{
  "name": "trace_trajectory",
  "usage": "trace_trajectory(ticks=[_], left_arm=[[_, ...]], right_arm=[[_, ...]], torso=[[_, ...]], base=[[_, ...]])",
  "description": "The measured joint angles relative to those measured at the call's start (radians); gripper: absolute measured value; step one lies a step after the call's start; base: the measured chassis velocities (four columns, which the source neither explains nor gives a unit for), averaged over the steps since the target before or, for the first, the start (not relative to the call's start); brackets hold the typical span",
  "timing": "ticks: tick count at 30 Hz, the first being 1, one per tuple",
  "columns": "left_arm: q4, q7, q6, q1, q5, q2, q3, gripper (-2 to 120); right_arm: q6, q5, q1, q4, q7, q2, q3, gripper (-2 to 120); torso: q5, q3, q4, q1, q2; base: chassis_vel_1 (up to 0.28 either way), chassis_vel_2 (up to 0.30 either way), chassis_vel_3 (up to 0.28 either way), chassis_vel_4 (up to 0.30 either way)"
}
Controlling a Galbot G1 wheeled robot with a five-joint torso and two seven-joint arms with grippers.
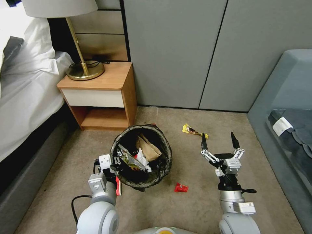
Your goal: Pick up the trash bin, then pick up the garbage from the floor and place it into the trash bin.
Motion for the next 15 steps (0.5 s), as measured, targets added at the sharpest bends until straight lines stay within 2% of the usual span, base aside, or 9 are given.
trace_trajectory(ticks=[13,14,15], left_arm=[[-0.003,-0.001,0.002,-0.001,-0.006,0.005,-0.003,0],[-0.005,-0.002,0.003,-0.001,-0.007,0.009,-0.007,0],[-0.008,-0.002,0.003,-0.001,-0.007,0.01,-0.009,0]], right_arm=[[-0.004,-0.008,0.037,-0.019,-0.043,-0.026,0.019,100],[-0.014,-0.003,0.077,-0.046,-0.172,-0.079,0.036,100],[-0.037,0.023,0.095,-0.057,-0.241,-0.113,0.026,100]], torso=[[0.0,0.0,0.0001,0.0,0.0],[0.0001,0.0,0.0,0.0,0.0],[0.0001,0.0,-0.0001,0.0,0.0]], base=[[0.0,0.0,0.0,0.0],[0.0,0.0,0.0,0.0],[0.0,0.0,0.0,0.0]])
